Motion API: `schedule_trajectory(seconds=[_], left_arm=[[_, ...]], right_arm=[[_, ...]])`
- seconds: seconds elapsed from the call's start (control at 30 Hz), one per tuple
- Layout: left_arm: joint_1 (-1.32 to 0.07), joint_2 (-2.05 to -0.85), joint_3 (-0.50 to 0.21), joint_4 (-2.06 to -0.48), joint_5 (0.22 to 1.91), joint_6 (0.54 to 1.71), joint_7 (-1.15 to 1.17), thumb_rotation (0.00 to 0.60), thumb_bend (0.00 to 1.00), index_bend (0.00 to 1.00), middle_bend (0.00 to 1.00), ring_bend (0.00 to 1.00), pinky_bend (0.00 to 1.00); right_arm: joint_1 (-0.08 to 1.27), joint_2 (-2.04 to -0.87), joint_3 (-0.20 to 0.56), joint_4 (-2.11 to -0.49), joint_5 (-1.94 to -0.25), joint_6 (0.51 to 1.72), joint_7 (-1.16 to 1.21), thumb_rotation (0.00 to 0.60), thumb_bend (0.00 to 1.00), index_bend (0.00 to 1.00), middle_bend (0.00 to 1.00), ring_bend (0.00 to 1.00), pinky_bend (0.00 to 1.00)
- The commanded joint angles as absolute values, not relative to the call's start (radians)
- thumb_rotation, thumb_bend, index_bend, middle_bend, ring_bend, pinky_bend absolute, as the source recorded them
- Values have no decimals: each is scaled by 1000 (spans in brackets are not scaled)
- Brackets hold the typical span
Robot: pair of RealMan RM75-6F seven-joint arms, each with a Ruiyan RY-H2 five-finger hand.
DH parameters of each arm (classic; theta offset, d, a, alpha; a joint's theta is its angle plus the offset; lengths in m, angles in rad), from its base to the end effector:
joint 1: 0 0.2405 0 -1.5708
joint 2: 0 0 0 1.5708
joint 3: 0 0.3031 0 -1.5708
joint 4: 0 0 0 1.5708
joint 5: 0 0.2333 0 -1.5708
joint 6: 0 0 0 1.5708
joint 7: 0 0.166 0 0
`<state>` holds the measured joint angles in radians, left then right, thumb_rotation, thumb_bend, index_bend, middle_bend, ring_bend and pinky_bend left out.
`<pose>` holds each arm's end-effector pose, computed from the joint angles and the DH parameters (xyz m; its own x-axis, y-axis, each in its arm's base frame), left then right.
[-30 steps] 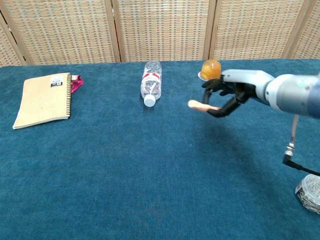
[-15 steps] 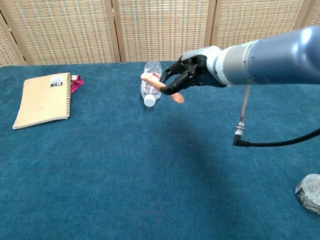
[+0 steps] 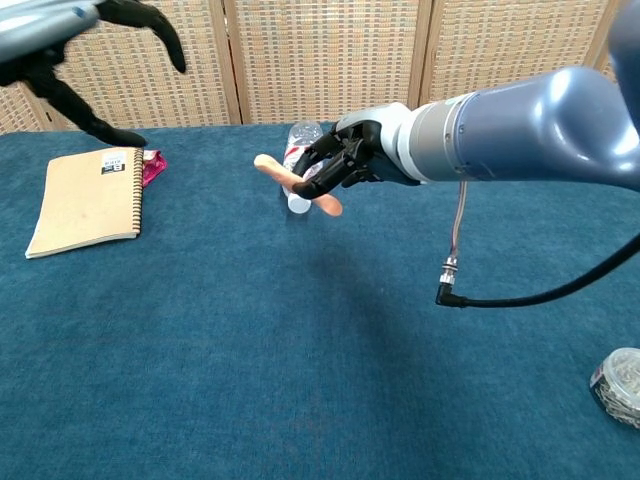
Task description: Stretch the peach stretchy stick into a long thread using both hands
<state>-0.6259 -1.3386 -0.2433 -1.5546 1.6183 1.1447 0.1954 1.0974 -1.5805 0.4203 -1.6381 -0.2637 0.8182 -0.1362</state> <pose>-0.1567 0.3838 0.0599 0.4578 -0.1214 0.8807 0.6820 -0.5875 -0.4355 -0.0252 -0.4292 -0.0735 -0.3037 -0.6004 0.7398 -0.9448 0.0900 -0.3149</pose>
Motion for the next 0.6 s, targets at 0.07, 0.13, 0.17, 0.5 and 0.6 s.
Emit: schedule_trajectory(seconds=[0.07,0.13,0.17,0.5,0.6], left_arm=[[-674,-1418,-239,-1508,1600,1117,230,600,0,425,0,0,0],[-689,-1458,-234,-1495,1590,1104,243,600,5,425,0,0,0],[-696,-1480,-231,-1485,1585,1101,261,600,19,425,0,0,0],[-736,-1590,-223,-1454,1537,1087,351,600,173,468,0,0,0],[-746,-1611,-225,-1449,1517,1080,365,600,226,466,0,0,0]], right_arm=[[1102,-1580,419,-1644,-261,822,-136,600,584,643,124,0,0],[1103,-1580,419,-1644,-261,822,-134,600,583,643,124,0,0],[1103,-1580,418,-1643,-261,822,-132,600,583,643,124,0,0],[1097,-1578,406,-1637,-271,816,-119,600,584,645,124,0,0],[1092,-1574,406,-1639,-277,809,-110,600,583,646,124,0,0]])
